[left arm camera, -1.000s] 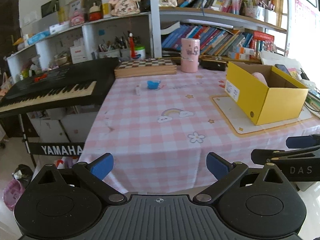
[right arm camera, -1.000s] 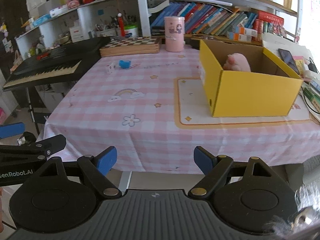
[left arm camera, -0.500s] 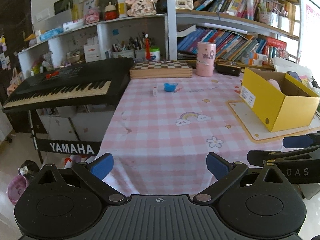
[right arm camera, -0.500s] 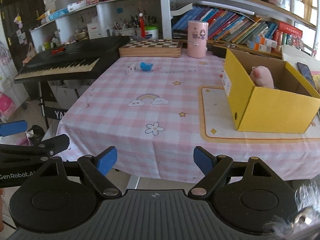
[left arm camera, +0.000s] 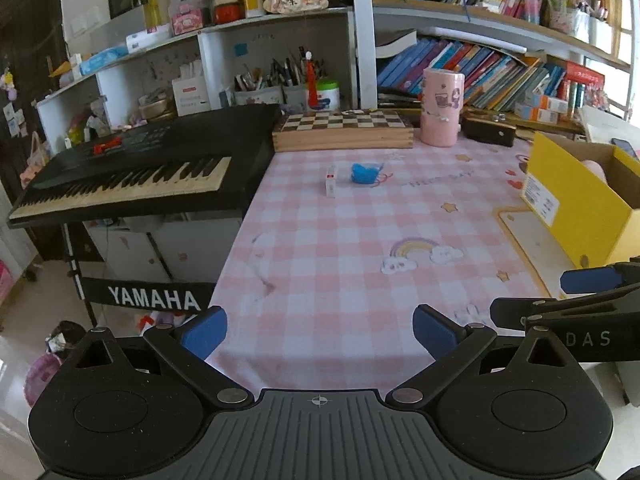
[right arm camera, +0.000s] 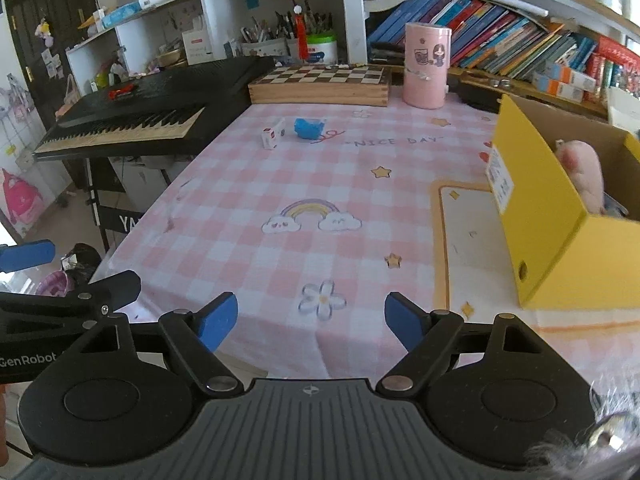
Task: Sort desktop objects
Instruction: 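Move both tools toward the small white box and blue wrapped item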
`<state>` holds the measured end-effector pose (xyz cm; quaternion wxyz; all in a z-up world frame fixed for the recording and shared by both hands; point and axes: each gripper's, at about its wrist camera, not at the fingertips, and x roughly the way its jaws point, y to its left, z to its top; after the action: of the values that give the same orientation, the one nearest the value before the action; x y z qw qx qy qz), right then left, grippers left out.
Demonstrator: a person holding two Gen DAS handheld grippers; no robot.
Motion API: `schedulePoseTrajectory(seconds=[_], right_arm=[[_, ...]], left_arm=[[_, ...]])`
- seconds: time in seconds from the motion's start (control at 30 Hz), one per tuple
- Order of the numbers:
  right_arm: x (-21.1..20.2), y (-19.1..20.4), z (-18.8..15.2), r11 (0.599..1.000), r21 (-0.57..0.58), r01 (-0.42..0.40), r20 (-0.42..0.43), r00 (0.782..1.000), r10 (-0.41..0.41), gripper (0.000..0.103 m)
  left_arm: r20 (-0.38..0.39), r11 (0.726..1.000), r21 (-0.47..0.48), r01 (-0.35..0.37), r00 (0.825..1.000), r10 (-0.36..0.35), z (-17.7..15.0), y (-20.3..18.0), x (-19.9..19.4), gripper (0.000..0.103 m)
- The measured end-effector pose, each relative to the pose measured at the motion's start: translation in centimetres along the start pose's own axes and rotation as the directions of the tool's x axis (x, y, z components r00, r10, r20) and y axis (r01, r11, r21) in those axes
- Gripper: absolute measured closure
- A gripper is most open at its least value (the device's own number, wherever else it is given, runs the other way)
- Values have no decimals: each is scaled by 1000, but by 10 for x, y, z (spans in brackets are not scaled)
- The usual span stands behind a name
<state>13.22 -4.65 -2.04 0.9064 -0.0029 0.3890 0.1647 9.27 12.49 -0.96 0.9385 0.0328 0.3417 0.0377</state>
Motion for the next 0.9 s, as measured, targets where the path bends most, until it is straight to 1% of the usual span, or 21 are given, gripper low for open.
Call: schedulePoseTrajectory(seconds=[0.13,0.37,0.57,0.73,0.9], right_arm=[[23,-10,20,1000,12,-12,-21,1000,12,24],[61,-27,57,999,27,-39,-43,998,40,24],[99,-38,92,998,27,-54,-65,996,55,24],[133,-48,123,998,42,-55,-61,997,57,24],[165,-55,151,998,47,-52,-38,998,54,25]], left_arm=[[-23,1000,-3,-13,1000,13,17,-2,24,2],[-36,999,-11,-35,999,35,53,-4,63,3],[-43,996,-69,-57,998,55,83,-3,102,3],[-51,988,-130,-84,996,78,105,2,135,3],[-70,986,-137,-97,994,88,120,6,160,3]])
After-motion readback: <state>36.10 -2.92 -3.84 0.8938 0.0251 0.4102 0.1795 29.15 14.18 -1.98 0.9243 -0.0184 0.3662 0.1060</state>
